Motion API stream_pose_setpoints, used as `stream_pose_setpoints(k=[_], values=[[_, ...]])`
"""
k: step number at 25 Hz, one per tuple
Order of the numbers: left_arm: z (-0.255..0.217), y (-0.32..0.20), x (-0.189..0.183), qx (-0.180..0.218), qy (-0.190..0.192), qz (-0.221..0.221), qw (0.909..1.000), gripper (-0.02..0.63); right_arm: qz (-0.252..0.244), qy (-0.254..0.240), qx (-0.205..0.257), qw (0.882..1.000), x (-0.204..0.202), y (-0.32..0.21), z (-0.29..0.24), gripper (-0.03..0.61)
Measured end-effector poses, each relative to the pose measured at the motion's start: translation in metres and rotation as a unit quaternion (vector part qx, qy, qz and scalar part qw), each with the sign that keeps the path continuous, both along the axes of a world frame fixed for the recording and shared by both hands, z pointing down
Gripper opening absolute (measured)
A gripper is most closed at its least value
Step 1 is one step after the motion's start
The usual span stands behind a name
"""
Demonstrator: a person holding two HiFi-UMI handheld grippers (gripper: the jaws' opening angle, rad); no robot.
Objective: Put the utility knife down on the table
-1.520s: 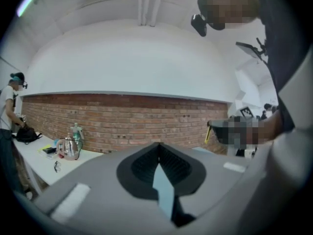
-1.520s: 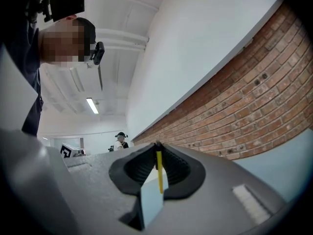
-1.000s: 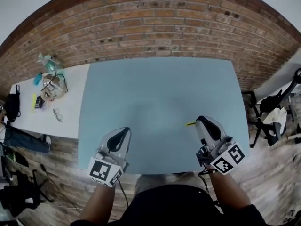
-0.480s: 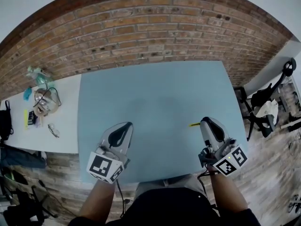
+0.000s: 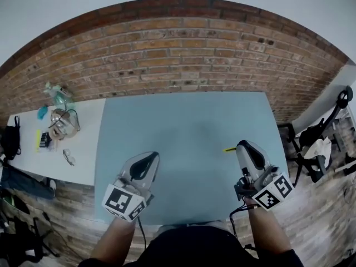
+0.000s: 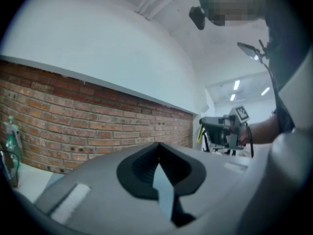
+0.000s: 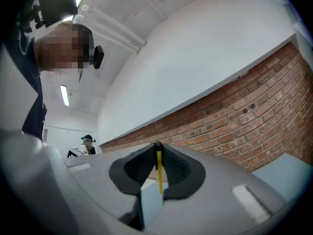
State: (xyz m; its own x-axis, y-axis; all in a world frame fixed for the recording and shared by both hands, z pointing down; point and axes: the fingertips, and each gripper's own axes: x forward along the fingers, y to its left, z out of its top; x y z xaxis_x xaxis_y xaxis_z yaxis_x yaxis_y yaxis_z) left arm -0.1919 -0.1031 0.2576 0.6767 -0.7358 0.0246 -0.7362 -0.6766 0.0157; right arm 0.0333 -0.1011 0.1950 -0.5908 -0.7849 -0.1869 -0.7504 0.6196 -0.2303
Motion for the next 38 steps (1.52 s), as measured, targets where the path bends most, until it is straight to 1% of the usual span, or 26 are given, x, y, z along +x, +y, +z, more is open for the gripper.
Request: stream_pose_setpoints(k=[2,5,11,17,24,29,33,35,38], values=[[-0.001,-0.002,-0.003,-0.011,0.009,-0.009,0.9999,0.003,-0.004,-0.003,0.005,1.0,0.005,-0.003,-0.003,0.046],[-0.006,-0.006,-0.007,-0.008,0.001,-0.026,0.9996,0.003,-0.009,-0.009,0.007,1.0,0.009,-0.014,-0.007,0.046],[-0.005,-0.006,-0.004,-0.009,-0.011,-0.032,0.9994,0.003,-0.02,-0.014,0.005,1.0,0.006,-0.026,0.0,0.046],[-0.003,-0.01,-0.003,-0.021,-0.008,-0.035,0.9991,0.003,-0.024,-0.017,-0.014,0.999,0.005,-0.036,0.014,0.046],[0.008,-0.013,-0.004,-0.031,-0.017,-0.04,0.9986,0.003,-0.03,-0.023,-0.036,0.999,0.002,-0.043,0.033,0.046],[0.022,-0.011,-0.014,-0.048,-0.021,-0.054,0.9972,0.003,-0.028,-0.023,-0.052,0.998,0.005,-0.043,0.048,0.046],[0.041,-0.009,-0.021,-0.065,-0.013,-0.073,0.9951,0.003,-0.028,-0.018,-0.072,0.997,0.008,-0.043,0.067,0.046],[0.049,-0.008,-0.017,-0.072,-0.016,-0.072,0.9947,0.003,-0.027,-0.018,-0.08,0.996,0.011,-0.044,0.074,0.046],[0.054,-0.006,-0.012,-0.071,-0.022,-0.068,0.9949,0.003,-0.027,-0.012,-0.089,0.996,0.011,-0.044,0.086,0.046]])
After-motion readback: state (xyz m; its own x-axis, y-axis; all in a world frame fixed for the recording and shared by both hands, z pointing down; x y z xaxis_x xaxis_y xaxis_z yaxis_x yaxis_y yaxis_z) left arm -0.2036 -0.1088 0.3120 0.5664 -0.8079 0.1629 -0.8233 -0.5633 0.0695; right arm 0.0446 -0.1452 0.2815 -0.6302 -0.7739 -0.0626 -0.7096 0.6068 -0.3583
